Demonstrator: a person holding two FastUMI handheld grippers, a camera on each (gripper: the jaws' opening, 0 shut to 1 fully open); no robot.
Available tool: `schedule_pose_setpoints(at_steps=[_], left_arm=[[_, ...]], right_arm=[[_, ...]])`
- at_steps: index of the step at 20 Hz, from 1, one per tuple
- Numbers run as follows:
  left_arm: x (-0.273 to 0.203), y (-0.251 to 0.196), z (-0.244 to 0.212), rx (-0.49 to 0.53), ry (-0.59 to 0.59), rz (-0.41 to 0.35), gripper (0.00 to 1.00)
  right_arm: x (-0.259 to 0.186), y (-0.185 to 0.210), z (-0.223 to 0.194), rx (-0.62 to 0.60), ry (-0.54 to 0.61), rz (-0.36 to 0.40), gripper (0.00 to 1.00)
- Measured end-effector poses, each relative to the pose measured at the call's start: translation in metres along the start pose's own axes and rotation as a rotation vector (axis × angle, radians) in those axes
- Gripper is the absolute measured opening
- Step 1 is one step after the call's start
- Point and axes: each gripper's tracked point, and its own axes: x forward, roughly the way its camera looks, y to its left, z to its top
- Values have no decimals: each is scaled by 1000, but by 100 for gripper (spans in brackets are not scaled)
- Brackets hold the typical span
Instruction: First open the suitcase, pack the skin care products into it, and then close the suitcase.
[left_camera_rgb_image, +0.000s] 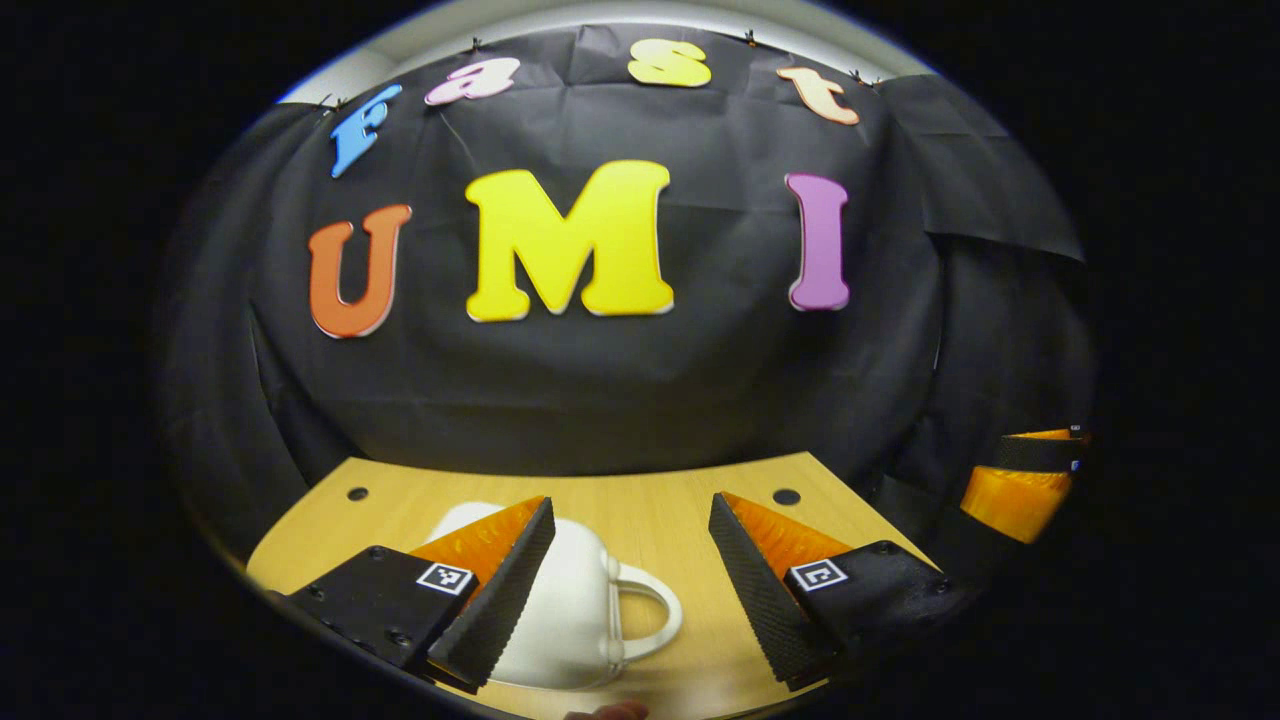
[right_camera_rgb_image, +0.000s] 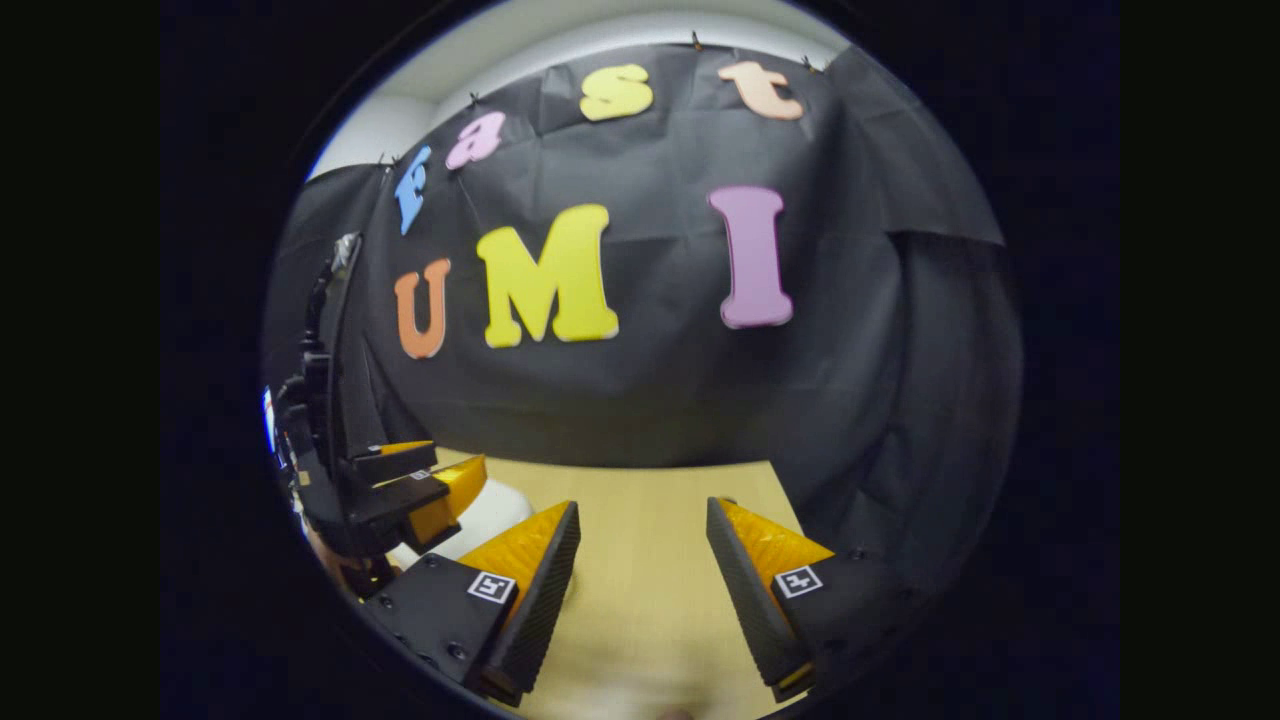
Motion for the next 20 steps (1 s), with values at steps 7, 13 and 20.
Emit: schedule_pose_setpoints(at_steps=[7,13,20], left_arm=[[-25,29,51,22,-141,68,98],[-43,35,60,8,-164,90,98],[-41,34,57,-25,-159,84,98]], right_arm=[[7,44,47,-35,-140,16,73],[-3,46,59,-19,-198,-41,79],[-6,36,58,-3,-195,-105,79]])
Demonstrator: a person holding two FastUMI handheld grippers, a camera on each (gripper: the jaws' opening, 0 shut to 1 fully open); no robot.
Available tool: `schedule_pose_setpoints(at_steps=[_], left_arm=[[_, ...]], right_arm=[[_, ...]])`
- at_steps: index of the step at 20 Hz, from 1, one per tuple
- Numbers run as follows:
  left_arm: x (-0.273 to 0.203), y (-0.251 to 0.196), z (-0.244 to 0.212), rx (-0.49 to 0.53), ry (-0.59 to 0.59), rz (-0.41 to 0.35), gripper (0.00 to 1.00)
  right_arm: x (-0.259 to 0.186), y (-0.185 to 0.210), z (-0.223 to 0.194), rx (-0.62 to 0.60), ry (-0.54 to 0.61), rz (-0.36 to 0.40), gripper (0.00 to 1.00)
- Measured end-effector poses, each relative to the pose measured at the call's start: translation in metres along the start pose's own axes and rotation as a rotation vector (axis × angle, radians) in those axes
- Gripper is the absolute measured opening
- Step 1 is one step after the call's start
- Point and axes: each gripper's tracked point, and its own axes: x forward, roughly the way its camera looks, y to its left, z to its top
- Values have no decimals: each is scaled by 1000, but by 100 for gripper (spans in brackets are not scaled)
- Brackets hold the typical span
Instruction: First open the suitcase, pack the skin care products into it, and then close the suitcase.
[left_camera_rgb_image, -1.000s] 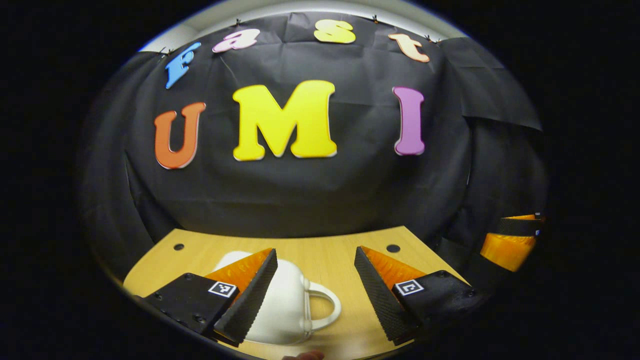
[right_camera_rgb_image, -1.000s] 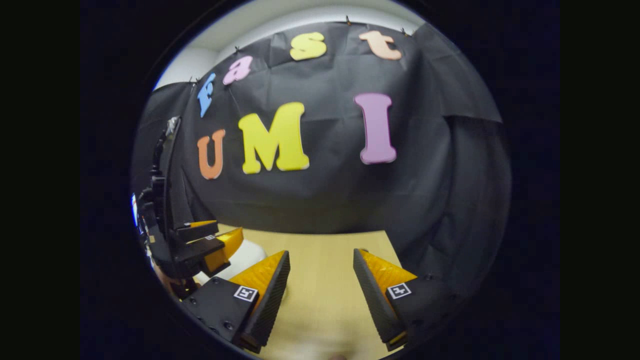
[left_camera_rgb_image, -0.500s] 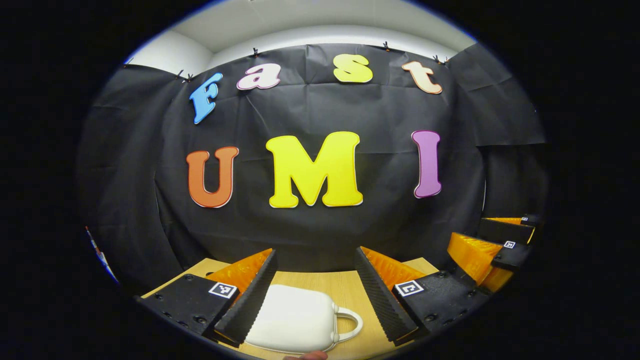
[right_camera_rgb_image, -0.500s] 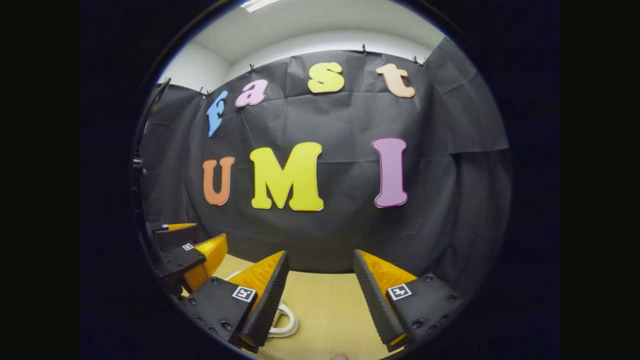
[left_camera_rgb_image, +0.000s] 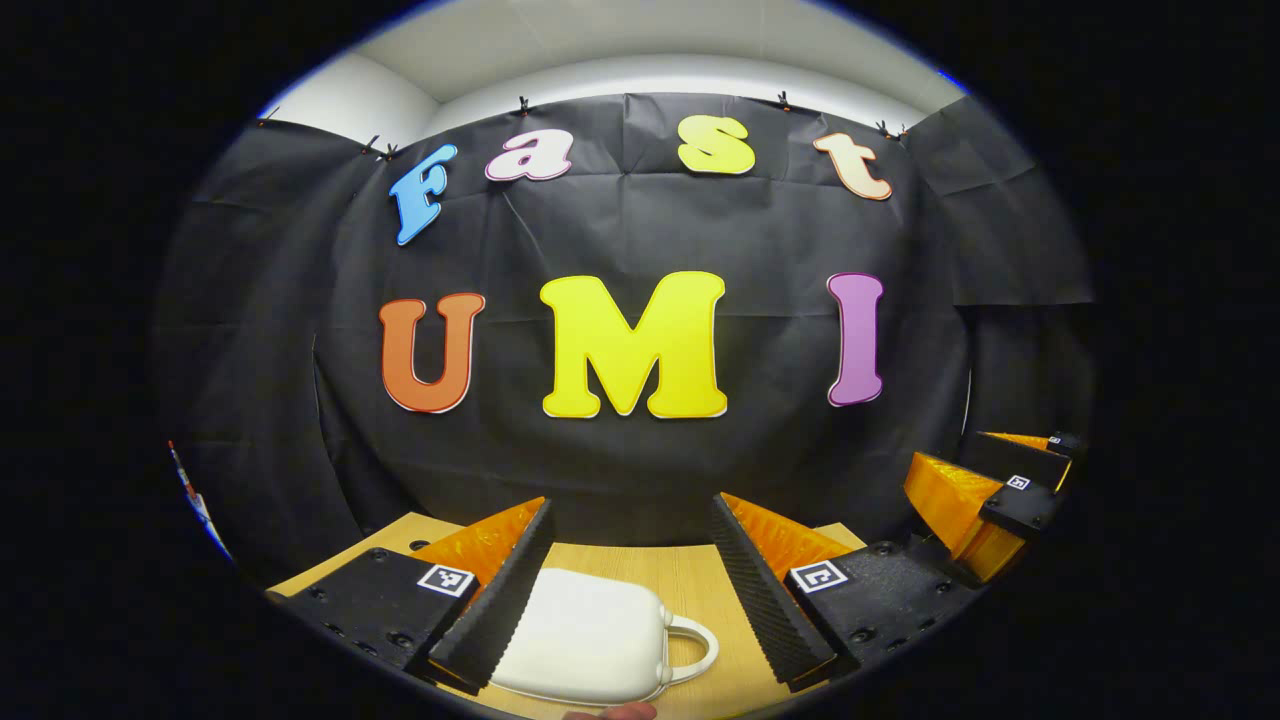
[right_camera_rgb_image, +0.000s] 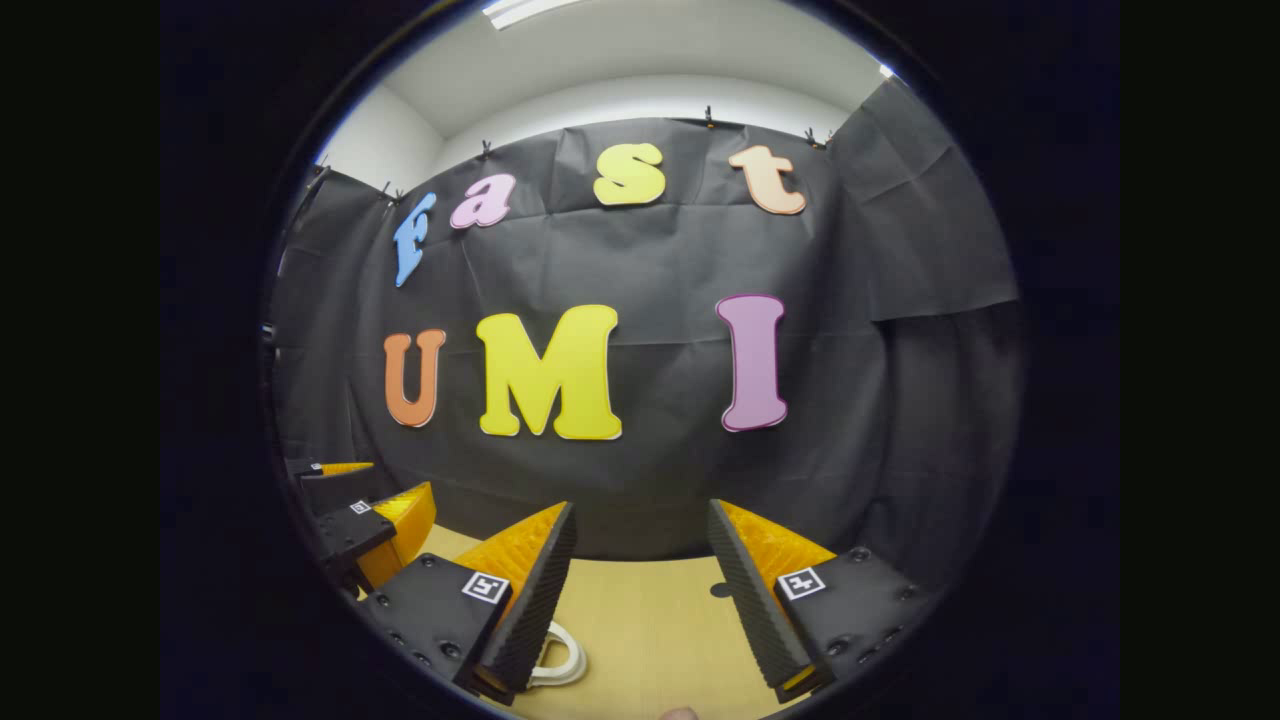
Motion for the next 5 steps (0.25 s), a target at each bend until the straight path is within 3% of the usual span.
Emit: schedule_pose_setpoints(at_steps=[5], left_arm=[[2,-3,4,10,-17,-9,98]], right_arm=[[5,-2,1,12,3,-16,78]])
